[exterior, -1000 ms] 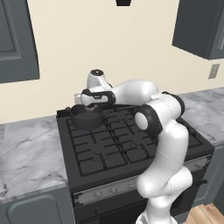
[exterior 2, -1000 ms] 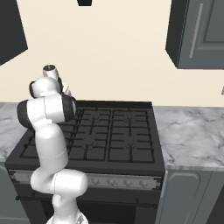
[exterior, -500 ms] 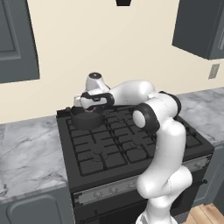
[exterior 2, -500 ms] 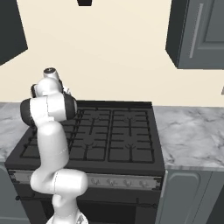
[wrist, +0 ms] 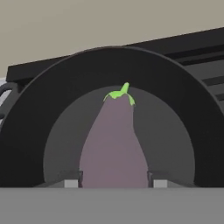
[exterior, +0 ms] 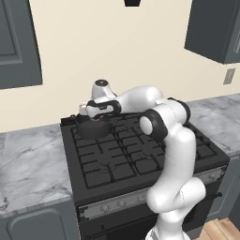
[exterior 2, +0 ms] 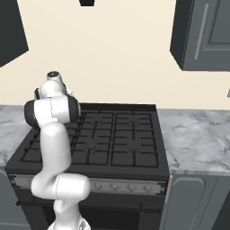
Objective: Turn on the burner for the pot on the stove. Wait thirty seconds for the pot to heat up. Then add the eggplant to the pot.
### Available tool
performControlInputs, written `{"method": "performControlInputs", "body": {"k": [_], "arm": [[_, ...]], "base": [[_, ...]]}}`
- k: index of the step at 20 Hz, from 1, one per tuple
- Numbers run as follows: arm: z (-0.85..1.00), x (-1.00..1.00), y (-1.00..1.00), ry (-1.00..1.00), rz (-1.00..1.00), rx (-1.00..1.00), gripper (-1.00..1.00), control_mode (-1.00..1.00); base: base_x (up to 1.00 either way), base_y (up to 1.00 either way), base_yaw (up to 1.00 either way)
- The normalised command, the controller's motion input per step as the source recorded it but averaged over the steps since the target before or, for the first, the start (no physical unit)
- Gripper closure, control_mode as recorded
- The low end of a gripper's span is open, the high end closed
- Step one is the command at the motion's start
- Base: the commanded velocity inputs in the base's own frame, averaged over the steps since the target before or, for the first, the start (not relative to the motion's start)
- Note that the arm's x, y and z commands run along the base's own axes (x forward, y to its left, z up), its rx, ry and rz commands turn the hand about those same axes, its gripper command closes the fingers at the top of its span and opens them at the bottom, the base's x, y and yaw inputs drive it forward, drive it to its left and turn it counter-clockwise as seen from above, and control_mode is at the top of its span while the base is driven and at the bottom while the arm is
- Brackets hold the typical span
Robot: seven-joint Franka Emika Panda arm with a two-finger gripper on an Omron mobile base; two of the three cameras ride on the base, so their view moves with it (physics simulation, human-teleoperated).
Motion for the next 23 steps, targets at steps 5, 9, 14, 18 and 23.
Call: {"method": "performControlInputs", "body": {"k": [5,9,14,18,23], "arm": [[-0.03,0.08,0.02,0.00,0.00,-0.01,-1.00,-1.00],[0.00,0.00,0.00,0.00,0.00,0.00,-1.00,-1.00],[0.40,-0.35,0.00,-0.12,0.00,0.00,-1.00,-1.00],[0.99,-1.00,-0.46,-0.37,0.06,0.06,-1.00,-1.00],[0.30,-1.00,-0.97,-0.34,-0.04,0.14,-1.00,-1.00]], "base": [[0.00,0.00,0.00],[0.00,0.00,0.00],[0.00,0.00,0.00],[0.00,0.00,0.00],[0.00,0.00,0.00]]}}
